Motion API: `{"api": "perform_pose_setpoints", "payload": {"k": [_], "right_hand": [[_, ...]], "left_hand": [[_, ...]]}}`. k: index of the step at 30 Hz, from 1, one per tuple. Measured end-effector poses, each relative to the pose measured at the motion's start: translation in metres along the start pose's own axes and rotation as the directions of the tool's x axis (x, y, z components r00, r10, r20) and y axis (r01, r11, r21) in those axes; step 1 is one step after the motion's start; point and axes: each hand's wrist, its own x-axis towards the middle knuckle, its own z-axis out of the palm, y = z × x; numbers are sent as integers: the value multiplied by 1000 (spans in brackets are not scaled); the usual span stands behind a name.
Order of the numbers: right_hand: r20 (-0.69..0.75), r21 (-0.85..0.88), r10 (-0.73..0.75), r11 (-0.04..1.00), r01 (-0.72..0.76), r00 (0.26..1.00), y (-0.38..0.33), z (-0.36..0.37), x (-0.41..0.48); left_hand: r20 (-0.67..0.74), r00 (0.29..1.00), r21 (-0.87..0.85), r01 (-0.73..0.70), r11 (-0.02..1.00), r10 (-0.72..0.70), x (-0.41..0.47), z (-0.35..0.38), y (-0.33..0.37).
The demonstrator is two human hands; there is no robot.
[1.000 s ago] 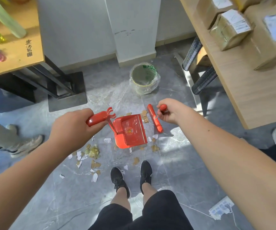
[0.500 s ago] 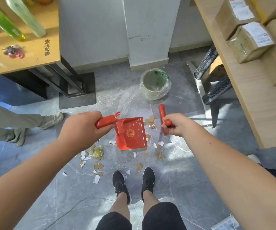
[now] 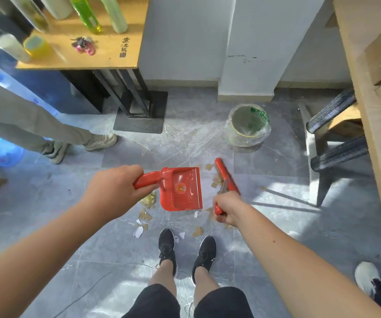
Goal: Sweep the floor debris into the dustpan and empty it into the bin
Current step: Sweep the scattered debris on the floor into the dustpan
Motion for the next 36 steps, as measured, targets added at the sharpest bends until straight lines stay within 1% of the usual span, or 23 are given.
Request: {"api": "perform_pose_setpoints", "payload": {"k": [4,10,19,23,28,31,36], "right_hand": [[29,-61,7,998,-5,1000,16,24,-11],[113,-97,22,995,-11,993,11,54,-32],[197,-172,54,985,-20,979,7,89,-44],[199,-177,26,984,10,980,2,96,-50],[208,-170,-19,984,55,978,-18,113,-52],[210,-223,-61,969,108,976,-35,134,-54],[172,-362,-132,913,187,976,-68,183,-34]], "left_hand": [[-49,996,-14,69,998,-70,-28,-4,-21],[-105,980,1,170,985,-169,-66,-12,-46],[-112,934,3,342,940,-339,-117,-23,-68],[-130,908,7,402,916,-398,-134,-29,-76],[-118,856,-16,505,863,-503,-147,-37,-90],[-127,829,-10,549,836,-545,-154,-39,-102],[-151,820,5,559,829,-552,-161,-38,-134]]}}
